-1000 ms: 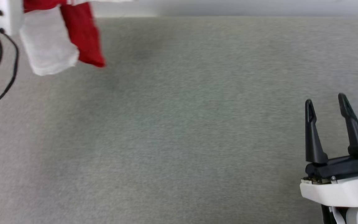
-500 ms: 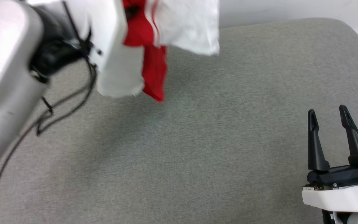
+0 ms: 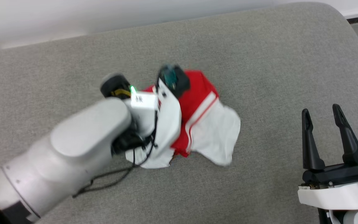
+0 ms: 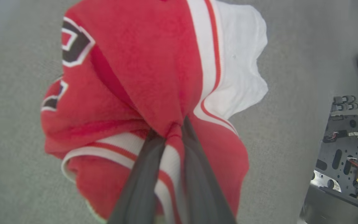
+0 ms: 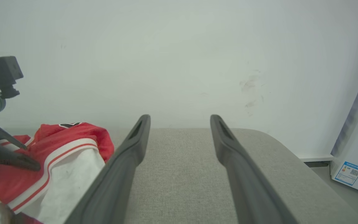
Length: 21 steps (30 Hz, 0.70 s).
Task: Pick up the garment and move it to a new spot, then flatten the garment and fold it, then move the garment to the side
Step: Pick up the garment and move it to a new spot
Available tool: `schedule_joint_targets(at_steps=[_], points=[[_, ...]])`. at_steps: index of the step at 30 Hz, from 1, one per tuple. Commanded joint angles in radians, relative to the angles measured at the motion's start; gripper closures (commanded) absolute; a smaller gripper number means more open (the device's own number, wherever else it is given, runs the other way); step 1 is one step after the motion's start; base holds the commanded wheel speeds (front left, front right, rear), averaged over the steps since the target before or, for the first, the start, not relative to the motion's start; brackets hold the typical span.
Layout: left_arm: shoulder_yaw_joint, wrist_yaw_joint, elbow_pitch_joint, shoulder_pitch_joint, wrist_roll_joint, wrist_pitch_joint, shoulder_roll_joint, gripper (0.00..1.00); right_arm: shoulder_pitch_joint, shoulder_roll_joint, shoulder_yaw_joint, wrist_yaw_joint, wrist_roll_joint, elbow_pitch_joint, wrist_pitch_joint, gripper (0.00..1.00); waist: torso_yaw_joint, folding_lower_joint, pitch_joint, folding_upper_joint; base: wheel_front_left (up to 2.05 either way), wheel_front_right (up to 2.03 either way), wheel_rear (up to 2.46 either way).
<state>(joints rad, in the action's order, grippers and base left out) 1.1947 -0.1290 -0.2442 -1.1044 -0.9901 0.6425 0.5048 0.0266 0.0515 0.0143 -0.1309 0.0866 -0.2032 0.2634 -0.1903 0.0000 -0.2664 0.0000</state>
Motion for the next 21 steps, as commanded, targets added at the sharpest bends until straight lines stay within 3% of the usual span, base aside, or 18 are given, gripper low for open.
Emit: schedule_joint_targets(at_steps=[1, 10, 11, 12, 13, 15, 16, 17, 21], points=[[0.018, 0.000, -0.005, 0.023, -0.007, -0.006, -0.009, 1.00, 0.011, -0.002, 0.000, 0.000, 0.002, 0.002, 0.002, 0.00, -0.003, 0.0000, -0.005, 0.0000, 0.00, 0.00, 0.00], [0.085, 0.000, -0.096, 0.167, -0.020, -0.073, -0.096, 1.00, 0.013, -0.002, 0.001, 0.000, -0.003, 0.017, 0.002, 0.00, 0.000, 0.0000, -0.026, 0.0000, 0.00, 0.00, 0.00], [0.086, 0.000, -0.106, 0.166, -0.009, -0.092, -0.101, 0.93, 0.013, -0.002, 0.004, 0.000, -0.006, 0.019, 0.002, 0.00, 0.004, 0.0000, -0.024, 0.0000, 0.00, 0.00, 0.00], [0.086, 0.000, -0.114, 0.158, 0.001, -0.119, -0.108, 0.05, 0.013, -0.002, 0.005, 0.000, -0.009, 0.020, 0.002, 0.00, 0.008, 0.0000, -0.020, 0.0000, 0.00, 0.00, 0.00], [0.085, 0.000, -0.121, 0.147, 0.007, -0.147, -0.115, 0.00, 0.010, -0.002, 0.007, 0.000, -0.012, 0.021, 0.002, 0.00, 0.013, 0.0000, -0.016, 0.0000, 0.00, 0.00, 0.00], [0.076, 0.000, -0.128, 0.122, 0.017, -0.217, -0.126, 0.00, 0.002, -0.002, 0.010, 0.000, -0.019, 0.024, 0.002, 0.00, 0.025, 0.0000, -0.002, 0.0000, 0.00, 0.00, 0.00], [0.037, 0.000, -0.131, 0.096, 0.037, -0.350, -0.138, 0.00, -0.011, -0.002, 0.016, 0.000, -0.028, 0.026, 0.002, 0.00, 0.049, 0.0000, 0.024, 0.0000, 0.00, 0.00, 0.00], [0.018, 0.005, -0.134, 0.091, 0.045, -0.397, -0.140, 0.00, -0.013, -0.002, 0.017, 0.000, -0.029, 0.027, 0.002, 0.00, 0.057, 0.0000, 0.032, 0.0000, 0.00, 0.00, 0.00], [-0.045, 0.054, -0.124, 0.076, 0.090, -0.553, -0.135, 0.00, -0.029, -0.002, 0.024, 0.000, -0.036, 0.027, 0.002, 0.00, 0.090, 0.0000, 0.066, 0.0000, 0.00, 0.00, 0.00]])
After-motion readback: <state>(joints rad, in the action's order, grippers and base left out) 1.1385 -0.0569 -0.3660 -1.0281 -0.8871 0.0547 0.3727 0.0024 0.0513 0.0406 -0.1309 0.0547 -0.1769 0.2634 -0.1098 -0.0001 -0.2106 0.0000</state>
